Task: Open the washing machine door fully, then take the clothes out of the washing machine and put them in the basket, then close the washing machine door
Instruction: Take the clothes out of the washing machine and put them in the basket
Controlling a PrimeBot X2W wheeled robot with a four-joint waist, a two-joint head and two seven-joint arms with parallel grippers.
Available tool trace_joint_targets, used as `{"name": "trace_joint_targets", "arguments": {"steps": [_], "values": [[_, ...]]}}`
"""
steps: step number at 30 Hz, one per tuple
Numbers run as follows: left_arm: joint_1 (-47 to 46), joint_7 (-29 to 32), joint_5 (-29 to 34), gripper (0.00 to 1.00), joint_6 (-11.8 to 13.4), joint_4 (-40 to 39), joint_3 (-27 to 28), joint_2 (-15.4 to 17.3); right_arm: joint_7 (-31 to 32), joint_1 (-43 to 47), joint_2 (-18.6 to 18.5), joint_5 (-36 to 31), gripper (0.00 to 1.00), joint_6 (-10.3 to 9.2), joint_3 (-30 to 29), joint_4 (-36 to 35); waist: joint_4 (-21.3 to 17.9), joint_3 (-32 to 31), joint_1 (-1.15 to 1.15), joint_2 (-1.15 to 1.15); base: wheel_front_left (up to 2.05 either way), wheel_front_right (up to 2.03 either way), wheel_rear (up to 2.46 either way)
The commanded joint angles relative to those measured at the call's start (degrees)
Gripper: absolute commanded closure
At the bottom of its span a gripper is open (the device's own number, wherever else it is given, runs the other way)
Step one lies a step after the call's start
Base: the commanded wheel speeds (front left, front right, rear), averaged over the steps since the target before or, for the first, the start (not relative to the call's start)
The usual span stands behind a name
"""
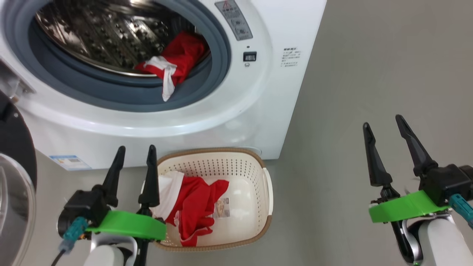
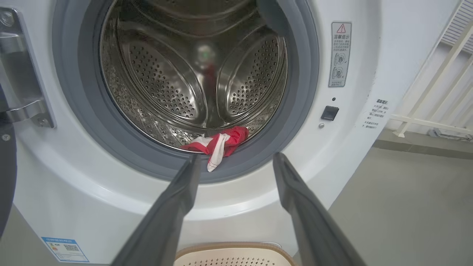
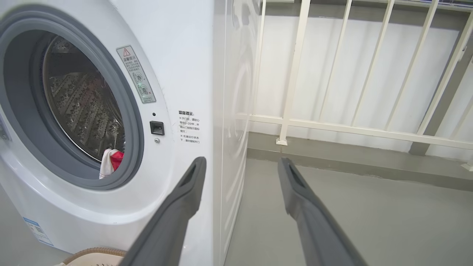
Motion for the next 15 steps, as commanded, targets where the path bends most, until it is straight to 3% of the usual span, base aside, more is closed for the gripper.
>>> {"name": "trace_joint_targets", "arguments": {"steps": [1, 6, 15], "values": [[0.77, -0.51, 0.93, 0.00, 0.21, -2.81, 2.14, 0.91, -0.36, 0.47, -0.07, -0.91, 0.00, 0.26, 0.83, -2.08, -0.19, -1.62, 0.00, 0.00, 0.00, 0.00, 0.00], [4.08, -0.51, 3.45, 0.00, -0.27, -9.47, 3.96, 1.18, -0.36, 2.65, -0.07, -0.15, 0.00, 0.26, -0.36, -4.01, -1.21, -3.07, 0.00, 0.00, 0.00, 0.00, 0.00], [9.96, -0.51, 6.96, 0.00, 0.74, -14.02, 6.65, 1.34, -0.36, 7.48, -0.07, 0.81, 0.00, 0.26, 1.20, -5.86, -2.81, -6.32, 0.00, 0.00, 0.00, 0.00, 0.00]]}}
